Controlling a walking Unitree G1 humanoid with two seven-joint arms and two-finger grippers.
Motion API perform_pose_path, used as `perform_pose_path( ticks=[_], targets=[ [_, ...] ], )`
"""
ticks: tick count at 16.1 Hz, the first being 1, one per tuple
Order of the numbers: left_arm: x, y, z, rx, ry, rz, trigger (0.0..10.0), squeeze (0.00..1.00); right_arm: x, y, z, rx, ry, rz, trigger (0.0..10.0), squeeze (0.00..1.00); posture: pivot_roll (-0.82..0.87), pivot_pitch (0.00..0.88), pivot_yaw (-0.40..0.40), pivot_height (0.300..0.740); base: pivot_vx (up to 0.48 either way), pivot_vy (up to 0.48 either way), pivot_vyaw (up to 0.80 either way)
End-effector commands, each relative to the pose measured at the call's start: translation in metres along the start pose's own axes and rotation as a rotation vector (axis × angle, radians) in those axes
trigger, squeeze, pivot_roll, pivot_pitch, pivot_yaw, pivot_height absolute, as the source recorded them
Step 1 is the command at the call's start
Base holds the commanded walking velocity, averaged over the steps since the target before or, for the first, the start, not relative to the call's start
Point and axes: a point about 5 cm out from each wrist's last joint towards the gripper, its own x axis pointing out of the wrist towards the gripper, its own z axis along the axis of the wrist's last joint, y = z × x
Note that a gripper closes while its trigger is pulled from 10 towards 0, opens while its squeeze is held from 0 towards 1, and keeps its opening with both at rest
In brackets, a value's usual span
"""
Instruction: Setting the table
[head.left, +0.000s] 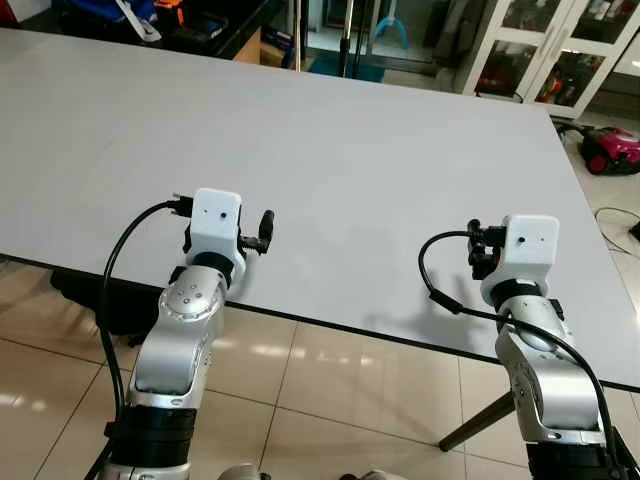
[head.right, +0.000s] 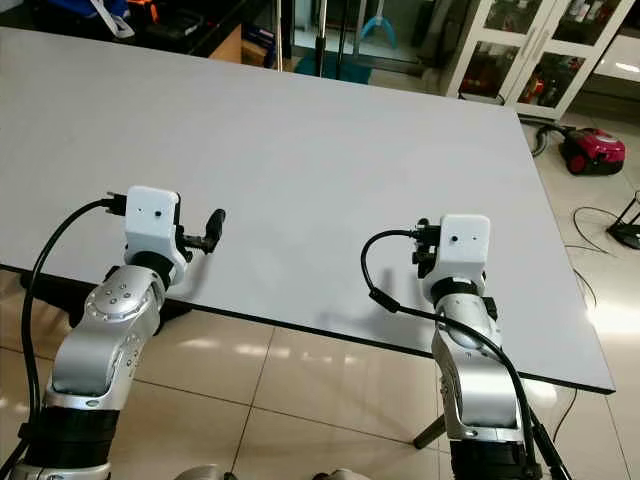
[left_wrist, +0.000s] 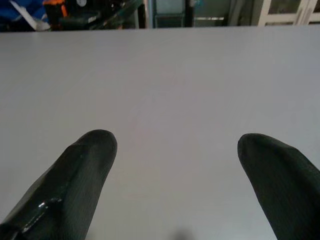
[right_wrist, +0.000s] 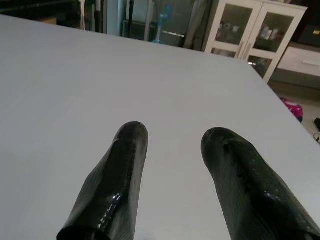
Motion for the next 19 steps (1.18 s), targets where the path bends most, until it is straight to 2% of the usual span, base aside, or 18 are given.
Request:
perform_pose_path(
  ticks=[1,4,5,6,7,9,10,11,13,14,15,16,18,19],
  targets=[
    [-0.001,0.0,0.005,0.009,0.011,0.02,10.0,0.0,0.0,-0.001,0.002,-0.003,0.015,-0.002,10.0,0.0,0.01,0.046,-0.069,0.74,0.0,0.0,0.0],
    [-0.002,-0.001,0.006,0.022,0.008,0.017,10.0,0.0,0.001,-0.003,0.007,0.007,0.004,-0.005,10.0,0.0,0.01,0.05,-0.067,0.74,0.0,0.0,0.0],
    [-0.004,-0.004,0.011,0.012,-0.032,-0.021,10.0,0.01,0.0,-0.004,0.008,0.021,-0.01,-0.004,10.0,0.4,0.01,0.05,-0.064,0.74,0.0,0.0,0.0],
    [-0.006,-0.005,0.016,-0.012,-0.069,-0.041,10.0,1.0,-0.001,-0.004,0.011,0.044,-0.034,0.002,10.0,1.0,0.01,0.05,-0.063,0.74,0.0,0.0,0.0],
    [-0.01,-0.006,0.029,-0.034,-0.134,-0.071,10.0,1.0,-0.002,-0.004,0.017,0.064,-0.063,0.02,10.0,1.0,0.01,0.051,-0.061,0.74,0.0,0.0,0.0],
    [-0.008,-0.008,0.036,0.038,-0.151,-0.056,10.0,1.0,-0.001,0.002,0.021,-0.009,-0.083,0.03,10.0,1.0,0.01,0.051,-0.058,0.74,0.0,0.0,0.0],
    [-0.008,-0.008,0.037,0.046,-0.155,-0.059,10.0,0.58,-0.001,0.002,0.022,-0.015,-0.088,0.021,10.0,0.0,0.01,0.05,-0.056,0.74,0.0,0.0,0.0],
    [-0.008,-0.009,0.038,0.051,-0.158,-0.075,10.0,0.0,-0.001,0.001,0.022,0.001,-0.081,0.003,10.0,0.0,0.01,0.052,-0.055,0.74,0.0,0.476,0.0],
    [-0.01,-0.011,0.038,0.104,-0.157,-0.093,10.0,0.0,0.0,-0.002,0.021,0.033,-0.058,-0.021,10.0,0.0,0.01,0.053,-0.057,0.74,0.0,0.476,0.0],
    [-0.01,-0.011,0.038,0.103,-0.155,-0.089,10.0,0.0,0.001,-0.003,0.021,0.002,-0.056,-0.038,10.0,0.0,0.01,0.053,-0.057,0.74,0.0,0.476,0.0],
    [-0.01,-0.009,0.037,0.11,-0.149,-0.072,10.0,0.0,0.003,-0.004,0.022,-0.093,-0.053,-0.076,10.0,0.0,0.01,0.053,-0.057,0.74,0.0,0.48,0.0],
    [-0.009,-0.007,0.037,0.109,-0.145,-0.061,10.0,0.0,0.004,-0.005,0.024,-0.094,-0.1,-0.097,10.0,0.0,0.01,0.051,-0.058,0.74,0.0,0.48,0.0],
    [-0.009,-0.005,0.035,0.115,-0.144,-0.048,10.0,0.0,0.004,-0.005,0.024,-0.072,-0.104,-0.096,10.0,0.0,0.01,0.051,-0.062,0.74,0.0,0.48,0.0],
    [-0.009,-0.004,0.033,0.112,-0.132,-0.04,10.0,0.0,0.002,-0.006,0.025,0.016,-0.115,-0.076,10.0,0.0,0.02,0.053,-0.063,0.74,0.0,0.48,0.0]
  ],
)
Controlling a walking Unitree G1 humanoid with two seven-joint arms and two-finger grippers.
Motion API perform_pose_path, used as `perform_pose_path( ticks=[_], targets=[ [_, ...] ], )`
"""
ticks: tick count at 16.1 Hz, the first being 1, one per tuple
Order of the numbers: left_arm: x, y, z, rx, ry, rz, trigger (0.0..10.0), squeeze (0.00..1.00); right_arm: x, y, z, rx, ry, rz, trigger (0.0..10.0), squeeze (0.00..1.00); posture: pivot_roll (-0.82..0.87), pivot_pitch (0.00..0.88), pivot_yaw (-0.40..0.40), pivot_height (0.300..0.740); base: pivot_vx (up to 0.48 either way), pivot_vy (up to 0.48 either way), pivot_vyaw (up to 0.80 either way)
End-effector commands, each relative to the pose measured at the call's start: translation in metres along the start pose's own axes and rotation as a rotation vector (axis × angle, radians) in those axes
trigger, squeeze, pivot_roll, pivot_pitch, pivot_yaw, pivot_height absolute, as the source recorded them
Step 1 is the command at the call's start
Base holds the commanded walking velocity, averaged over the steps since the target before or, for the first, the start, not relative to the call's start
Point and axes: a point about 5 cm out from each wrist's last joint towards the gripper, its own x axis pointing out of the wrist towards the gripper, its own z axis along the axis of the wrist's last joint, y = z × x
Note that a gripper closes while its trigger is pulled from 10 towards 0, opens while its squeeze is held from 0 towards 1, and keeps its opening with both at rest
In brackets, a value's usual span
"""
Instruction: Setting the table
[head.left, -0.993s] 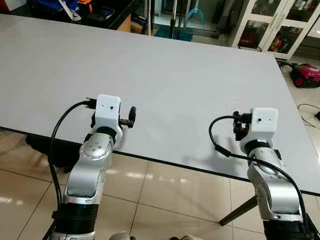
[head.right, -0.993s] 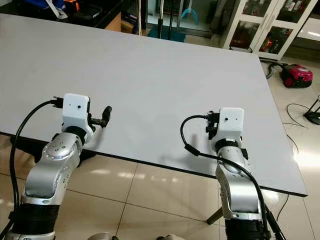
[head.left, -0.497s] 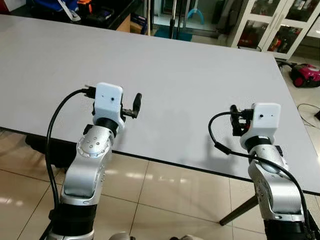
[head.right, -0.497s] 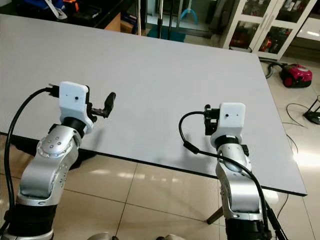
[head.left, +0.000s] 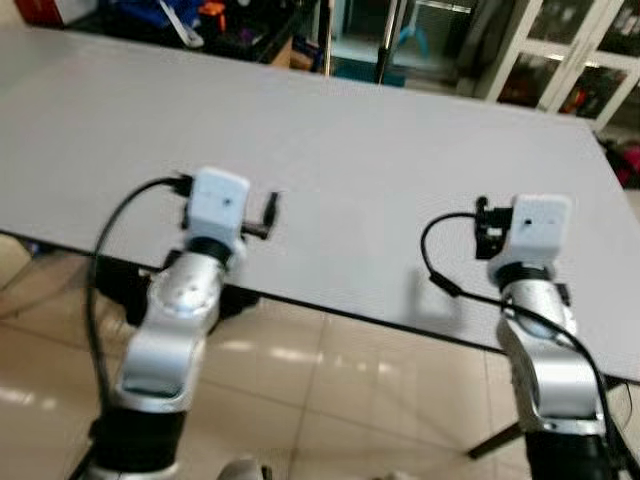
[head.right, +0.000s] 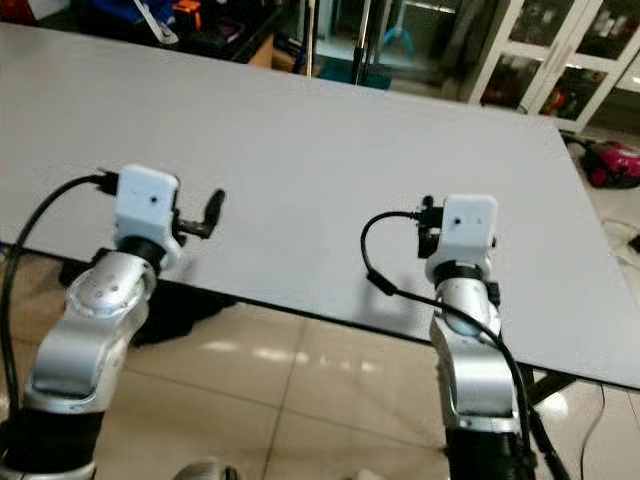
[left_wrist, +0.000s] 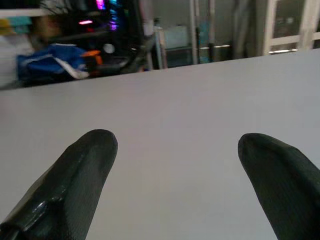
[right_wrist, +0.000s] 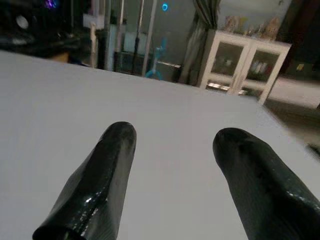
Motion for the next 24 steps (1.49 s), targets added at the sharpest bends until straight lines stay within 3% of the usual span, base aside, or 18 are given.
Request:
perform_pose_path(
  ticks=[1,3,6,13,15,22,24],
  targets=[
    [0.0,-0.006,0.001,-0.008,0.002,-0.01,10.0,0.0,-0.001,-0.007,0.002,0.018,-0.009,0.018,10.0,0.0,0.01,0.054,-0.064,0.74,0.0,0.48,0.0],
    [0.0,-0.005,0.001,-0.01,0.002,-0.004,10.0,0.0,-0.001,-0.007,0.003,-0.018,-0.019,-0.007,10.0,0.0,0.02,0.054,-0.066,0.74,0.0,0.48,0.0],
    [0.0,-0.005,0.001,-0.018,0.01,0.002,10.0,0.0,-0.005,0.003,0.002,0.024,-0.006,0.086,10.0,0.0,0.02,0.055,-0.067,0.74,0.0,0.48,0.0],
    [-0.001,-0.005,0.002,-0.013,0.009,-0.001,10.0,0.0,-0.004,0.004,0.0,0.036,0.022,0.085,10.0,0.0,0.01,0.055,-0.064,0.74,0.0,0.48,0.0],
    [-0.001,-0.006,0.002,-0.013,0.009,-0.003,10.0,0.0,-0.004,0.007,-0.002,0.068,0.042,0.104,10.0,0.0,0.01,0.054,-0.064,0.74,0.0,0.48,-0.68],
    [0.0,-0.005,0.002,-0.017,0.009,0.002,10.0,0.0,-0.003,0.009,0.0,0.053,0.028,0.117,10.0,0.0,0.01,0.054,-0.067,0.74,0.0,0.48,-0.8],
    [0.0,-0.005,0.002,-0.016,0.012,0.003,10.0,0.0,-0.003,0.008,0.003,0.004,-0.002,0.09,10.0,0.0,0.01,0.055,-0.069,0.74,0.0,0.48,0.0]
  ],
)
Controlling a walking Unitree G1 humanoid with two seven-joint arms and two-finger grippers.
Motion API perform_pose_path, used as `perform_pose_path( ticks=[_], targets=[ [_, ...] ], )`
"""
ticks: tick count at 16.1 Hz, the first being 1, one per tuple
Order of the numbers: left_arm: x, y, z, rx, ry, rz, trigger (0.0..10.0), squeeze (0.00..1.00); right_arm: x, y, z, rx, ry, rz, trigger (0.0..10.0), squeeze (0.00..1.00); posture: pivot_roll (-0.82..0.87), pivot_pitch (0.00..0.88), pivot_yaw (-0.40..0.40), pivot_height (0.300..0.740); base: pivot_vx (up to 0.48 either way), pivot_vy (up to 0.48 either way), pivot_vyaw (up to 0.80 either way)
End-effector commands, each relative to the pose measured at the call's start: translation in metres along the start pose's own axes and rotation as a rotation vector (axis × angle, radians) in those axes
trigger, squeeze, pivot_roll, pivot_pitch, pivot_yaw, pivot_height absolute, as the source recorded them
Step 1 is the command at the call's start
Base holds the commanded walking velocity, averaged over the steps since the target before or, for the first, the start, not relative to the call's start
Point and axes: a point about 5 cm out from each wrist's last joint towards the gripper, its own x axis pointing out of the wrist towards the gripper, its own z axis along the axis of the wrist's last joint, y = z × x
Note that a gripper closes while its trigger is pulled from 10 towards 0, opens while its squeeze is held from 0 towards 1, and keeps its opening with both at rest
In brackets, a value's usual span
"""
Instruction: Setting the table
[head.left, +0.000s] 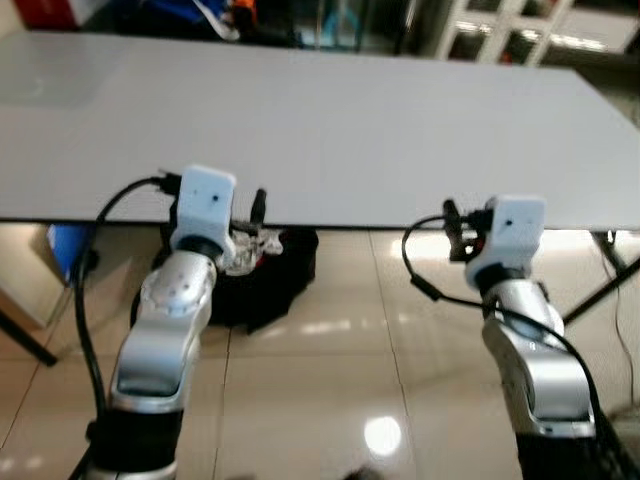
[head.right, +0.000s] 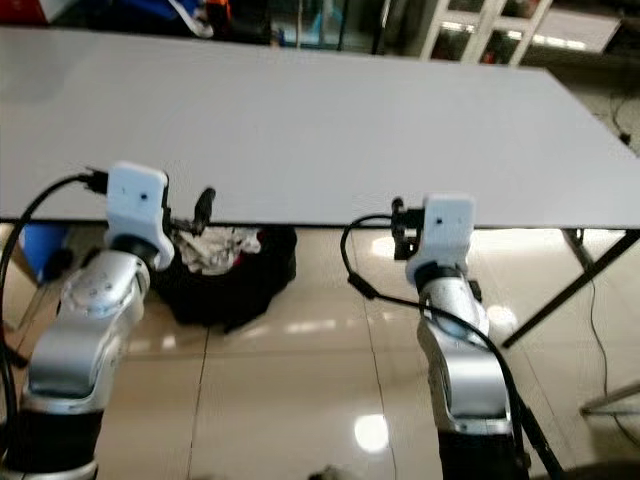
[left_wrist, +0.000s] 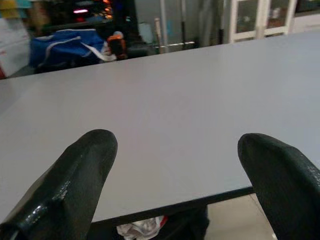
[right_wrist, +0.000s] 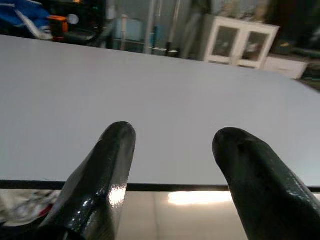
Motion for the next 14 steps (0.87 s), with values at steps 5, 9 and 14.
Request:
perform_pose_path(
  ticks=[5,9,14],
  targets=[
    [-0.0012,-0.0035,-0.0003,0.005,0.0,-0.009,10.0,0.0,-0.0009,-0.0026,-0.0014,-0.016,-0.002,-0.008,10.0,0.0,0.02,0.047,-0.073,0.74,0.0,0.48,0.0],
    [-0.001,-0.0047,0.0008,0.009,-0.006,-0.019,10.0,0.0,-0.0011,0.0001,-0.003,0.022,0.008,-0.003,10.0,0.0,0.02,0.031,-0.074,0.74,0.0,0.48,0.0],
    [-0.0004,-0.004,0.0011,0.018,-0.008,-0.033,10.0,0.0,-0.0025,0.0006,-0.0057,0.043,0.018,-0.02,10.0,0.0,0.02,0.019,-0.056,0.74,0.0,0.48,0.0]
  ],
)
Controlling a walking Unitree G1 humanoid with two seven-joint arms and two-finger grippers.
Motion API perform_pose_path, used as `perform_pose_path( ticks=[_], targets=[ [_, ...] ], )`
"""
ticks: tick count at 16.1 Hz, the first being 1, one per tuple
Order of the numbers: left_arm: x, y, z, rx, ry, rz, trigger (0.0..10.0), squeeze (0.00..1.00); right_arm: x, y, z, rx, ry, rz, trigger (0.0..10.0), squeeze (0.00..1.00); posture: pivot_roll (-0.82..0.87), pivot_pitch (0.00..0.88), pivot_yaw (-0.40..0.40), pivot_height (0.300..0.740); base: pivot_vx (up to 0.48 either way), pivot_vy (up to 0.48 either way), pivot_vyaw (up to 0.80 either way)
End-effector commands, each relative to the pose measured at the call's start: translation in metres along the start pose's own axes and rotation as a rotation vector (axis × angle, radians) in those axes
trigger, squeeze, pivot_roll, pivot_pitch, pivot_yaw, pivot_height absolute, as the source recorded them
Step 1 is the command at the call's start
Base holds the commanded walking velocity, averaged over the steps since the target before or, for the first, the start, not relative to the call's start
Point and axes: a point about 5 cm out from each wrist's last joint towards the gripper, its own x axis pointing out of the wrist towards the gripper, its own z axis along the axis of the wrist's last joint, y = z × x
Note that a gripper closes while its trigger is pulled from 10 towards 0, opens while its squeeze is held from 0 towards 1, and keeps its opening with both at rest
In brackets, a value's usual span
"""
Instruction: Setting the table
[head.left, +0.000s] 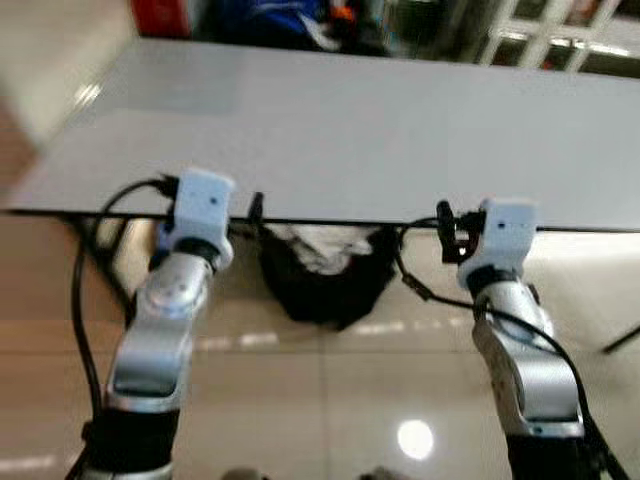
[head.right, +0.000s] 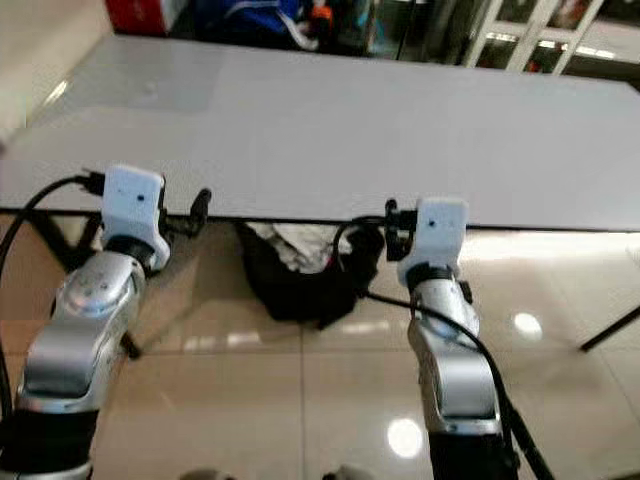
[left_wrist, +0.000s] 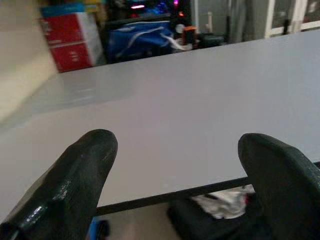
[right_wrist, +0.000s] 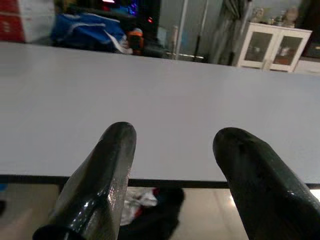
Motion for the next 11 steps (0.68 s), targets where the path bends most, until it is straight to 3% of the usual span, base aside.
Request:
perform_pose_path(
  ticks=[1,11],
  targets=[
    [0.0009,-0.0098,0.0042,-0.002,-0.016,-0.04,10.0,0.0,-0.0025,-0.0114,-0.0011,-0.006,0.005,-0.04,10.0,0.0,0.02,0.019,-0.054,0.74,0.0,0.48,0.0],
    [0.0028,-0.0102,0.0056,-0.001,-0.021,-0.044,10.0,0.0,-0.0017,-0.0108,-0.0011,0.003,0.002,-0.046,10.0,0.0,0.03,0.021,-0.054,0.74,0.0,0.48,0.0]
  ],
)
